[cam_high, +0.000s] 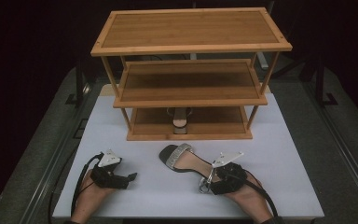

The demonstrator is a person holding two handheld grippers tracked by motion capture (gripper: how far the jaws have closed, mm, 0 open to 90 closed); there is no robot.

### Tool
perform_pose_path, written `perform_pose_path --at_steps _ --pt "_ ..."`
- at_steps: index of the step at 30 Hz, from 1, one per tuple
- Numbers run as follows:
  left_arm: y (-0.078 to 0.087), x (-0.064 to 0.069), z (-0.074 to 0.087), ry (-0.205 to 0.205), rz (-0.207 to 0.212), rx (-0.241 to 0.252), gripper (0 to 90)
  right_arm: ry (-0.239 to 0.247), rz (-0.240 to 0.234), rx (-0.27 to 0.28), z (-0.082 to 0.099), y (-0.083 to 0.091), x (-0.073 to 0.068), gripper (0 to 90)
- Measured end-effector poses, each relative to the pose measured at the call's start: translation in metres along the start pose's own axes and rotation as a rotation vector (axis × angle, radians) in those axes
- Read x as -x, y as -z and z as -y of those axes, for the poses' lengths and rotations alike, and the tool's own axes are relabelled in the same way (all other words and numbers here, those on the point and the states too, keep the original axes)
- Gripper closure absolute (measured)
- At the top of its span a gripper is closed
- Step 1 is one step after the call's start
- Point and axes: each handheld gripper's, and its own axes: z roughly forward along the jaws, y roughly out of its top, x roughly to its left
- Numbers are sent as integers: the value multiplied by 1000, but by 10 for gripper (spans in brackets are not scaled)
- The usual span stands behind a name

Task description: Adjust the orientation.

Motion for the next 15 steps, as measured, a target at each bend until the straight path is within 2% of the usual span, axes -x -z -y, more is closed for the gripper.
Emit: perform_pose_path --at_steps 6,9,13,15 --pt "0 0 0 1 0 -1 140 -31 -38 9 0 1 7 382" --pt "0 0 0 1 -1 -1 141 -26 -47 14 1 2 10 383" --pt "0 0 0 -1 -2 -1 140 -31 -54 31 3 4 12 385" --pt "0 0 0 0 -2 -2 140 -27 -42 49 3 8 12 386"
